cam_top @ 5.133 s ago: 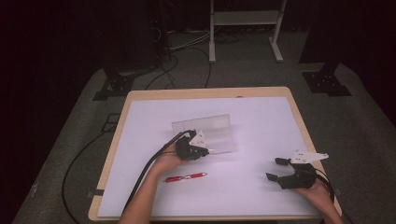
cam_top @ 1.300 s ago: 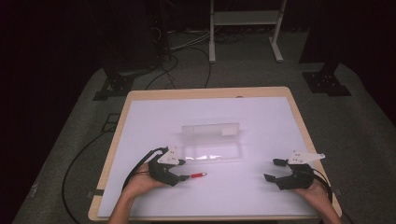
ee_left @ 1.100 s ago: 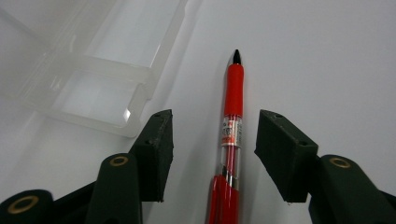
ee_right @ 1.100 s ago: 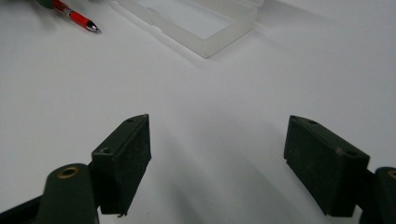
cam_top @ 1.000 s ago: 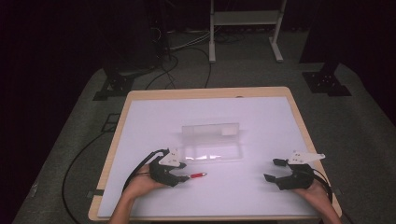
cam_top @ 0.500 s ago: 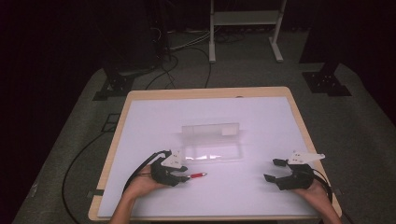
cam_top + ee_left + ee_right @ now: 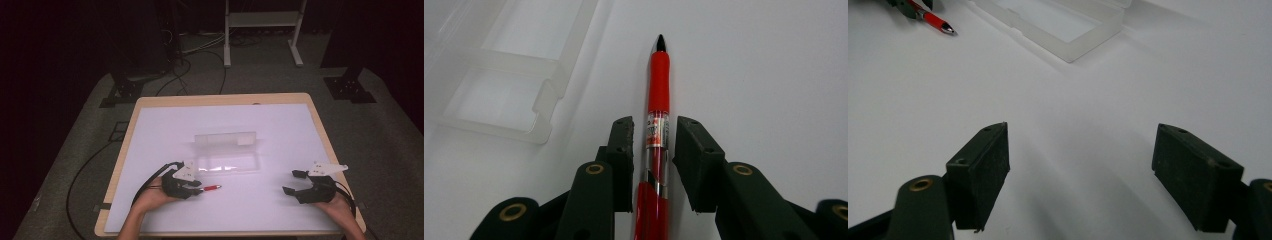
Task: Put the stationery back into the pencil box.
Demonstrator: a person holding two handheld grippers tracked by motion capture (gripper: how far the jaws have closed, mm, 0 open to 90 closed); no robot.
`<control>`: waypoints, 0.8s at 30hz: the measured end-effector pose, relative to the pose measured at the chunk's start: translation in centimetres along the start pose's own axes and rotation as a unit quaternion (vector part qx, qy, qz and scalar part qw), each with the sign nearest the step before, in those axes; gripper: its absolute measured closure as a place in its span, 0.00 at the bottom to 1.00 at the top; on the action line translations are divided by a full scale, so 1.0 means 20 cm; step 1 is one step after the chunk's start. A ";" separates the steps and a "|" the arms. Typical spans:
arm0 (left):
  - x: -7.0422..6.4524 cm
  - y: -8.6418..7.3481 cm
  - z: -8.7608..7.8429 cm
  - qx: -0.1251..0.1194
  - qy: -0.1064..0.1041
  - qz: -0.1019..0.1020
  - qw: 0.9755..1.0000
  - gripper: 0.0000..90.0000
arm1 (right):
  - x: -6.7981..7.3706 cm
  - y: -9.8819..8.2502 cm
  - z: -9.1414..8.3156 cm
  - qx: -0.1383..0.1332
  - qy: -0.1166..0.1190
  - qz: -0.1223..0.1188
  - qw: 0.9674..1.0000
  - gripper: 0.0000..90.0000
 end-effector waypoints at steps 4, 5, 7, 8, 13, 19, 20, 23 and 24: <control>0.00 0.00 0.01 0.003 -0.002 0.003 1.000 0.79 | 0.00 0.00 0.00 0.000 0.001 0.000 1.000 0.25; 0.00 0.00 0.01 0.004 -0.002 0.004 1.000 0.79 | 0.00 0.00 0.00 0.000 0.000 0.000 1.000 0.25; 0.00 0.00 0.01 0.003 -0.004 0.004 1.000 0.81 | 0.00 0.00 0.00 -0.001 0.000 -0.001 1.000 0.25; 0.00 0.00 0.01 0.003 -0.006 0.005 1.000 0.82 | 0.00 0.00 0.00 -0.002 -0.001 -0.001 1.000 0.25; 0.00 0.00 0.01 0.005 -0.008 0.008 1.000 0.84 | 0.00 0.00 0.00 -0.002 0.000 -0.002 1.000 0.25; 0.00 0.00 0.01 0.005 -0.009 0.008 1.000 0.87 | 0.00 0.00 0.00 -0.002 -0.001 -0.002 1.000 0.25; 0.00 0.00 0.01 0.006 -0.009 0.008 1.000 0.87 | 0.00 0.00 0.00 0.000 0.001 -0.002 1.000 0.25; 0.00 0.00 0.01 0.006 -0.008 0.008 1.000 0.87 | 0.00 0.00 0.00 -0.001 0.001 -0.001 1.000 0.25; 0.00 0.00 0.01 0.005 -0.008 0.008 1.000 0.87 | 0.00 0.00 0.00 -0.001 0.001 -0.001 1.000 0.25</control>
Point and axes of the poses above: each handheld gripper's, and its own axes: z roughly forward along the jaws, y roughly out of its top, x roughly to its left, the point moved 3 cm from there along z, roughly forward along the jaws, and after that the axes turned 7 degrees about x, right-handed, at the moved point
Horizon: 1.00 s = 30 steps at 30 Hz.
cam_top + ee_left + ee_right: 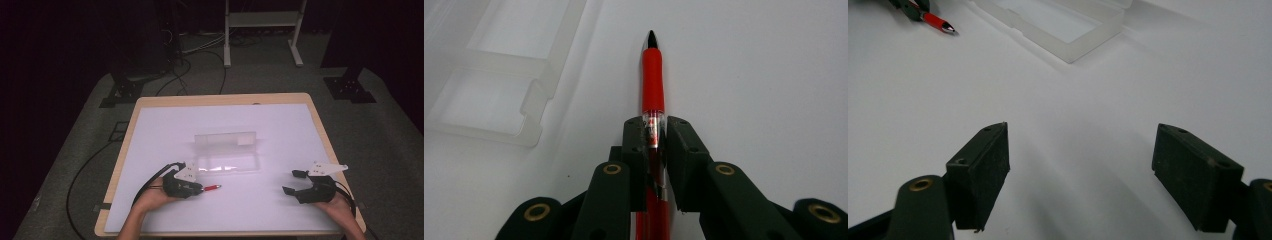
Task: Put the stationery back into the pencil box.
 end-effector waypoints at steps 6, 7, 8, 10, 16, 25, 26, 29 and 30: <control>0.01 0.00 -0.02 -0.008 0.006 -0.007 1.000 0.87 | 0.00 0.00 0.00 0.002 0.002 -0.001 1.000 0.25; 0.01 0.00 -0.03 -0.009 0.007 -0.007 1.000 0.87 | 0.00 0.00 0.00 0.001 0.002 -0.001 1.000 0.25; 0.02 0.01 -0.03 -0.008 0.008 -0.007 1.000 0.87 | 0.00 0.00 0.00 0.001 0.002 -0.002 1.000 0.25; 0.02 0.04 -0.06 -0.010 0.013 0.000 1.000 0.87 | 0.00 0.00 0.00 -0.001 0.003 0.001 1.000 0.25; 0.04 0.09 -0.10 -0.015 0.018 0.005 1.000 0.87 | 0.00 -0.01 -0.01 -0.002 0.004 0.001 1.000 0.25; 0.08 0.15 -0.12 -0.010 0.014 0.012 1.000 0.87 | -0.01 -0.01 -0.01 -0.004 0.004 0.006 1.000 0.24; 0.08 0.16 -0.12 -0.011 0.014 0.012 1.000 0.87 | -0.01 -0.01 -0.01 -0.004 0.004 0.007 1.000 0.24; 0.10 0.18 -0.13 -0.012 0.014 0.014 1.000 0.87 | -0.01 0.00 -0.01 -0.005 0.003 0.006 1.000 0.24; 0.10 0.18 -0.13 -0.012 0.014 0.014 1.000 0.87 | -0.01 0.00 -0.01 -0.005 0.003 0.006 1.000 0.24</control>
Point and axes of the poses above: each handheld gripper's, and its own axes: z roughly forward along the jaws, y roughly out of its top, x roughly to its left, the point moved 3 cm from there along z, roughly forward along the jaws, and after that the axes turned 7 degrees about x, right-handed, at the moved point
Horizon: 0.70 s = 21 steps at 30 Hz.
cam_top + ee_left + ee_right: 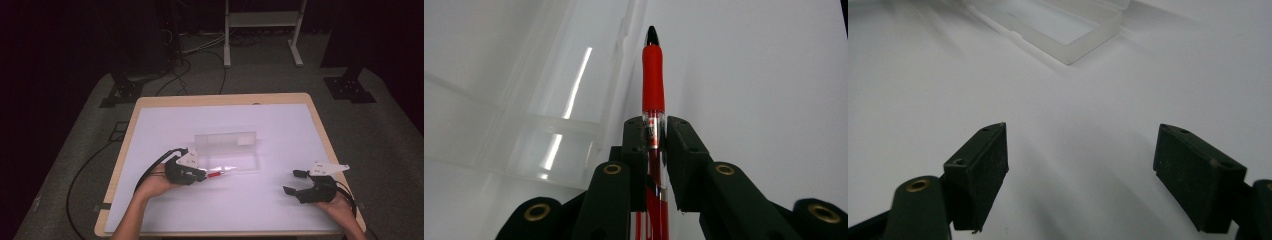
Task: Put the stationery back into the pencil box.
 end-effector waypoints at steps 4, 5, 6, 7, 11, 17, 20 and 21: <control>0.04 0.02 0.01 0.005 -0.011 -0.006 1.000 0.87 | 0.00 0.01 0.00 -0.004 -0.001 0.001 1.000 0.24; 0.04 0.02 0.01 0.005 -0.011 -0.006 1.000 0.87 | 0.00 0.01 0.00 -0.005 -0.001 0.001 1.000 0.24; 0.06 0.03 0.02 0.006 -0.011 -0.009 1.000 0.87 | -0.01 0.01 0.00 -0.005 0.000 0.001 1.000 0.24; 0.06 0.03 0.02 0.006 -0.011 -0.009 1.000 0.87 | -0.01 0.01 0.00 -0.005 0.000 0.001 1.000 0.24; 0.09 0.05 0.03 0.007 -0.010 -0.010 1.000 0.87 | -0.01 0.00 0.00 -0.004 -0.002 0.001 1.000 0.24; 0.10 0.08 0.02 0.008 -0.011 -0.009 1.000 0.87 | 0.00 0.01 -0.01 -0.008 -0.003 0.001 1.000 0.24; 0.12 0.09 0.02 0.014 -0.009 -0.005 1.000 0.87 | 0.00 0.01 0.00 -0.006 -0.001 0.001 1.000 0.24; 0.12 0.09 0.02 0.014 -0.009 -0.005 1.000 0.87 | 0.00 0.01 0.00 -0.006 -0.001 0.001 1.000 0.24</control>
Point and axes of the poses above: each handheld gripper's, and its own axes: z roughly forward along the jaws, y roughly out of its top, x roughly to its left, the point moved 3 cm from there along z, roughly forward along the jaws, and after that the axes turned 7 degrees about x, right-handed, at the moved point
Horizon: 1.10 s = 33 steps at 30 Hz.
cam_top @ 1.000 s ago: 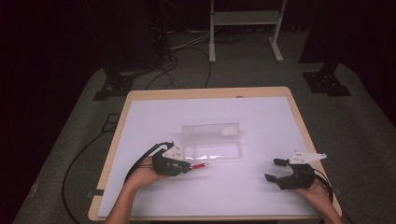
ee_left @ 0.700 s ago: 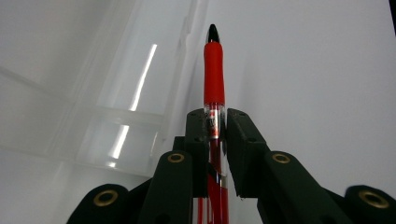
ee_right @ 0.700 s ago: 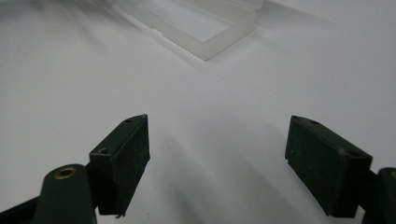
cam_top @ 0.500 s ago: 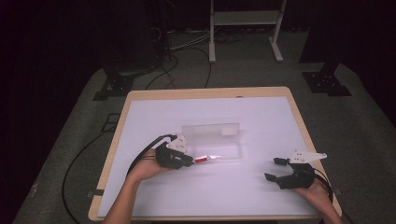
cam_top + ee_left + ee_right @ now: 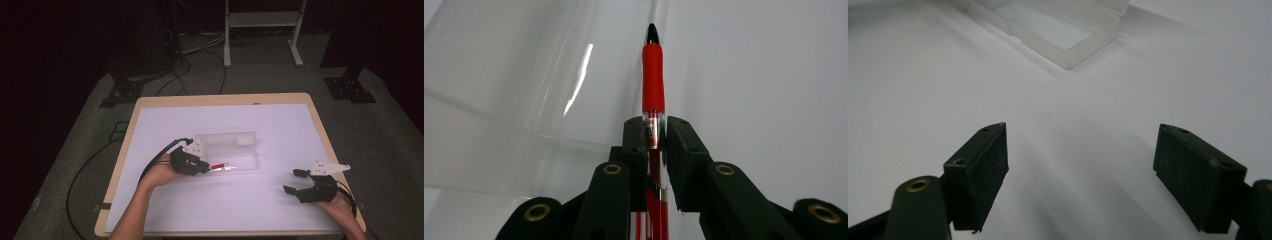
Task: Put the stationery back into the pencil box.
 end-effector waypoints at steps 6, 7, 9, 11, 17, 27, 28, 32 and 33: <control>0.05 0.07 0.00 -0.005 0.001 0.007 1.000 0.87 | 0.00 0.00 0.00 0.001 0.001 -0.003 1.000 0.24; 0.06 0.09 0.00 -0.007 0.001 0.008 1.000 0.87 | 0.00 0.00 0.00 0.001 0.001 -0.001 1.000 0.24; 0.07 0.10 0.00 -0.008 0.000 0.008 1.000 0.87 | 0.00 0.00 0.00 0.001 0.001 0.000 1.000 0.24; 0.07 0.11 0.00 -0.007 0.001 0.011 1.000 0.87 | 0.00 0.00 0.00 0.000 0.002 -0.003 1.000 0.24; 0.09 0.17 0.02 -0.010 0.003 0.018 1.000 0.87 | 0.00 0.00 0.00 -0.002 0.005 -0.004 1.000 0.24; 0.14 0.26 0.06 -0.005 0.004 0.018 1.000 0.87 | 0.00 0.00 -0.01 -0.004 0.008 -0.003 1.000 0.24; 0.14 0.26 0.06 -0.005 0.004 0.018 1.000 0.88 | 0.00 0.00 -0.01 -0.004 0.008 -0.003 1.000 0.24; 0.15 0.29 0.08 -0.009 0.001 0.021 1.000 0.88 | 0.00 0.00 -0.01 -0.004 0.008 -0.005 1.000 0.24; 0.15 0.29 0.09 -0.009 0.000 0.020 1.000 0.88 | 0.00 0.00 -0.01 -0.004 0.008 -0.004 1.000 0.24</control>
Point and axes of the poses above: each handheld gripper's, and its own axes: z roughly forward along the jaws, y roughly out of its top, x roughly to its left, the point moved 3 cm from there along z, roughly forward along the jaws, and after that the axes turned 7 degrees about x, right-handed, at the moved point
